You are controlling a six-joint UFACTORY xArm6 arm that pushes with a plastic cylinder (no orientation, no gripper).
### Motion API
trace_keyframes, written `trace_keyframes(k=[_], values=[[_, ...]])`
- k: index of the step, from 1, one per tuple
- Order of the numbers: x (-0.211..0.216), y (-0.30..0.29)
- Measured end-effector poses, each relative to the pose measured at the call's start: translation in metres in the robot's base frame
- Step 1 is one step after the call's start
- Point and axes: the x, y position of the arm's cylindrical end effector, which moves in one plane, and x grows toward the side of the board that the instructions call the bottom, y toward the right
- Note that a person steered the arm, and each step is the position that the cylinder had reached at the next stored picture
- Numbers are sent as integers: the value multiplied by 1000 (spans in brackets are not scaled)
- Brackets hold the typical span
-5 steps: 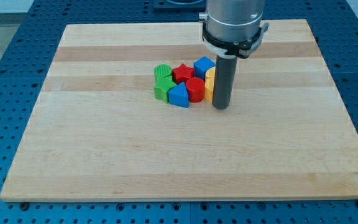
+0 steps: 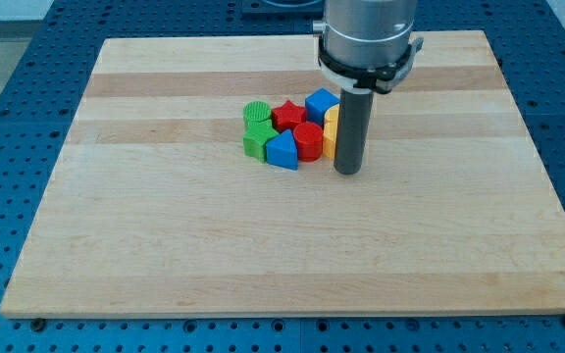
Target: Nudge the blue triangle and the green star and the green circle up a bit
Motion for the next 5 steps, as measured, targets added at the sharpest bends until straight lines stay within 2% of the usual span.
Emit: trace_keyframes(k=[1, 3, 5], values=[[21, -19], [23, -71], [12, -71]])
